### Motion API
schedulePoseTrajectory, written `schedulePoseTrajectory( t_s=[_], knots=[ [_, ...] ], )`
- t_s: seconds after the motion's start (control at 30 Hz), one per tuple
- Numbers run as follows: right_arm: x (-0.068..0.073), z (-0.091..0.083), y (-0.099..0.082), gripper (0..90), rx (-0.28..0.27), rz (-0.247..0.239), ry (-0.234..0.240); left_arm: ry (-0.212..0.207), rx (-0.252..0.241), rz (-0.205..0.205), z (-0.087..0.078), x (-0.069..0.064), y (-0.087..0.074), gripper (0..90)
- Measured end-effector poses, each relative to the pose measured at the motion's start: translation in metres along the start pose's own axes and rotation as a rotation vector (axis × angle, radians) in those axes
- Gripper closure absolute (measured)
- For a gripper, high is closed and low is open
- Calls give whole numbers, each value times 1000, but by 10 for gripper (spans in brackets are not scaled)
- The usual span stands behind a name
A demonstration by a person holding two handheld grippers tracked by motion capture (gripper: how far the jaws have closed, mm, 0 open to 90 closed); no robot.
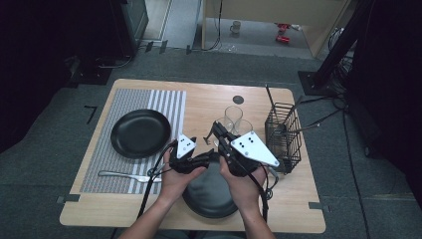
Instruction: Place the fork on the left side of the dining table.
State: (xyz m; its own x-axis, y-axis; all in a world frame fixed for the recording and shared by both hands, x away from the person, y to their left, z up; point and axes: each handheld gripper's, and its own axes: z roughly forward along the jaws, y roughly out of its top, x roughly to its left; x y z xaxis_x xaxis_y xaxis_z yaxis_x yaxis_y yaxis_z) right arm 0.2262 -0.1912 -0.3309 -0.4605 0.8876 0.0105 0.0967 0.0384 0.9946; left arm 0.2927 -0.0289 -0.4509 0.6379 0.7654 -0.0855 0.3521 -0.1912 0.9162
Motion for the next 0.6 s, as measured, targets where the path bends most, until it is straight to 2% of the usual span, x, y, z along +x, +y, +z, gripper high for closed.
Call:
schedulePoseTrajectory(
  t_s=[0.17,0.2,0.33,0.6],
  knots=[
    [2,2,-1,887,6,8,2,18,-18,1,2,-4,3,417],
    [2,2,-1,888,8,11,2,37,-28,12,2,-6,4,443],
    [2,2,-2,887,14,19,-1,64,-39,15,3,-7,4,542],
    [2,1,-2,887,14,38,3,55,-57,42,2,-8,4,693]
  ],
)
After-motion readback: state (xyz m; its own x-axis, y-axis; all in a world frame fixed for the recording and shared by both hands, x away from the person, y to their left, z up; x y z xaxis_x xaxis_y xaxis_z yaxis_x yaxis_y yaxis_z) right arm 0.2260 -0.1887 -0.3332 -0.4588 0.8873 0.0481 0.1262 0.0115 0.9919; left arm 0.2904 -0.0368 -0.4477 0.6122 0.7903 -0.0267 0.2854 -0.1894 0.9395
